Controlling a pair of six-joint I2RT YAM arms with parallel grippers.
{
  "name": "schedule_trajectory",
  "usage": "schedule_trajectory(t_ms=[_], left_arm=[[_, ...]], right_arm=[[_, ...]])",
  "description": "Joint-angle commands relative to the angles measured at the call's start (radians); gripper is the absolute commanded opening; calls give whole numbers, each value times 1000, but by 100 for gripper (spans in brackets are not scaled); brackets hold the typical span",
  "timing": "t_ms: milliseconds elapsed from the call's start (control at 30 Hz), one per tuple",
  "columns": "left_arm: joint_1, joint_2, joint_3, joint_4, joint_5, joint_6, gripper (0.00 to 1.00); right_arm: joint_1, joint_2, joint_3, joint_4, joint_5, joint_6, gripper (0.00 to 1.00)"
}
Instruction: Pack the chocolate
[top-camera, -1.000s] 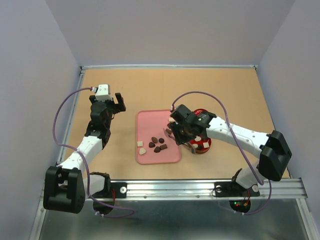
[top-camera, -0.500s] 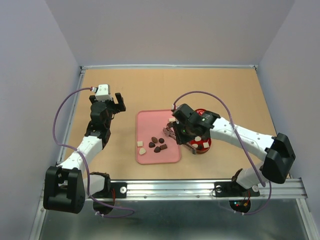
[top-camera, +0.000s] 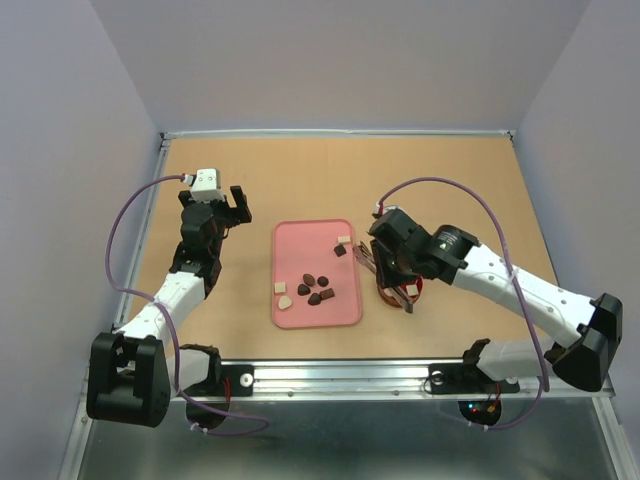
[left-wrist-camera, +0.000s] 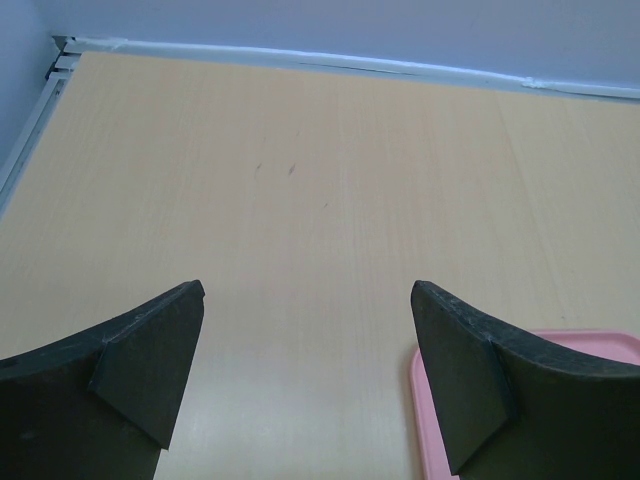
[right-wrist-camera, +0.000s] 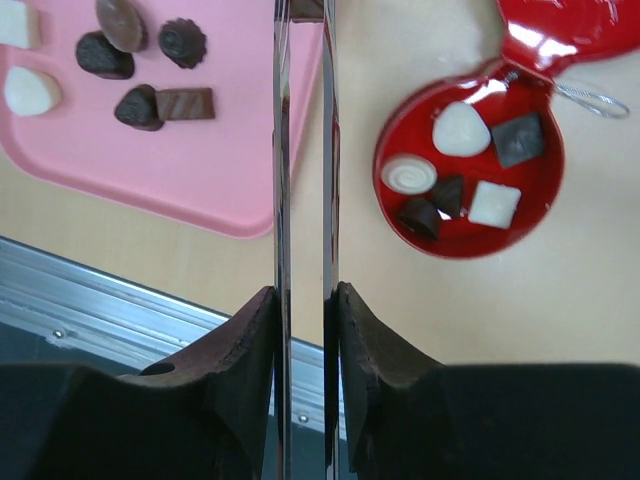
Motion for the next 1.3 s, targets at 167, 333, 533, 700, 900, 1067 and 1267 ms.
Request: schedule_trajectory(t_ms=[167,333,533,700,900,1067,1267], left_arm=[[6,-25,22,29,3,-2,96],[7,-31,19,29,3,-2,96],[6,-31,19,27,3,-2,96],[6,-29,19,29,3,-2,96],[7,-28,19,27,3,-2,96],[7,-29,20,29,5,-4,96],[6,-26,22,27,6,-4,96]], right_arm=[[-10,-158,-10,-214,117,152,28],[-10,-198,-52,-272,85,198,28],[-10,-227,-90,-292,31,214,28],[-10,-232,-90,-288,28,206,28],[-10,-210,-110,-246,4,189,30],[-10,-193,-110,-245,-3,184,36],[-10,-193,-109,-248,2,184,45]])
